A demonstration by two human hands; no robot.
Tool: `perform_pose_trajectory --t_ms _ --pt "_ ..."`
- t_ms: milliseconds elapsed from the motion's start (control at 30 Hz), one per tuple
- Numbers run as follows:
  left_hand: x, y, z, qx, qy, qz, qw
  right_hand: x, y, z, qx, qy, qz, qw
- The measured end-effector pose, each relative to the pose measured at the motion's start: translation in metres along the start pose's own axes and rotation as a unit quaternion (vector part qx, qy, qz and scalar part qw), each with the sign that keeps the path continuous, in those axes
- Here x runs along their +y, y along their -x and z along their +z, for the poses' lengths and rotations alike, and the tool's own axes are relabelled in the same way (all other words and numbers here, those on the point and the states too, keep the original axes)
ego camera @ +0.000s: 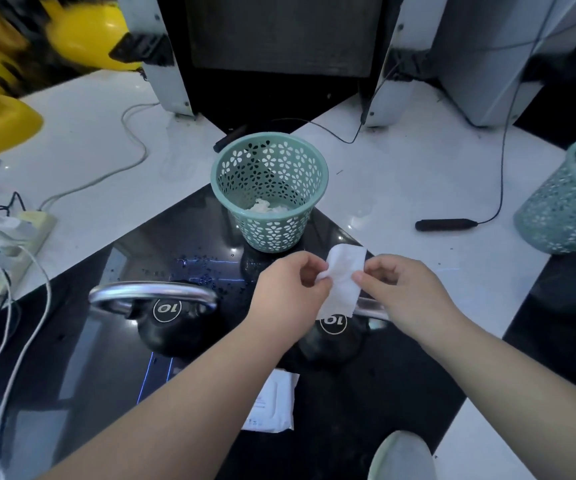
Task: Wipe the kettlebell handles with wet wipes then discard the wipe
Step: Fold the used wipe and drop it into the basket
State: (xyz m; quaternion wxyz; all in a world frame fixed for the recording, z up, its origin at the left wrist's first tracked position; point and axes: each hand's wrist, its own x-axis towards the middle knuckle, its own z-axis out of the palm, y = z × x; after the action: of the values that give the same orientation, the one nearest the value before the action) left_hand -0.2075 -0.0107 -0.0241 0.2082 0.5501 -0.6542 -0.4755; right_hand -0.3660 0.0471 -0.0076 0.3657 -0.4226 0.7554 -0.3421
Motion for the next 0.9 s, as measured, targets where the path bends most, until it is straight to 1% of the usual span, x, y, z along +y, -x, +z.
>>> perform_pose_trajectory --t_ms 100,200,333,433,533,700,833,900 --pt "0.011 0.006 -0.018 0.028 0.054 0.014 0.998 -0.022 0.001 -0.001 0.008 -0.025 -0.017 1.0" --pt "0.023 0.014 -0.043 0.051 0.094 0.037 0.994 -0.052 0.005 0.0 0.004 -0.087 -0.027 0.996" --pt "0.034 0.016 -0.078 0.081 0.074 0.071 0.991 -0.091 0.004 0.004 -0.006 -0.101 -0.043 0.994" --pt "0.042 0.012 -0.102 0.077 0.072 0.074 0.992 -0.116 -0.003 0.011 0.006 -0.104 -0.054 0.993" --pt "0.045 -0.006 -0.124 0.074 0.044 0.083 0.993 -0.131 -0.018 0.025 0.022 -0.08 -0.068 0.994" --pt "0.026 -0.059 -0.137 0.06 -0.021 0.081 0.995 -0.131 -0.064 0.054 0.03 -0.089 -0.043 0.995" --pt "-0.006 -0.112 -0.126 0.046 -0.037 0.065 0.996 -0.109 -0.118 0.082 0.046 -0.074 -0.024 0.996" --pt "-0.022 -0.14 -0.117 0.043 -0.06 0.073 0.995 -0.094 -0.148 0.095 0.061 -0.054 -0.021 0.996"
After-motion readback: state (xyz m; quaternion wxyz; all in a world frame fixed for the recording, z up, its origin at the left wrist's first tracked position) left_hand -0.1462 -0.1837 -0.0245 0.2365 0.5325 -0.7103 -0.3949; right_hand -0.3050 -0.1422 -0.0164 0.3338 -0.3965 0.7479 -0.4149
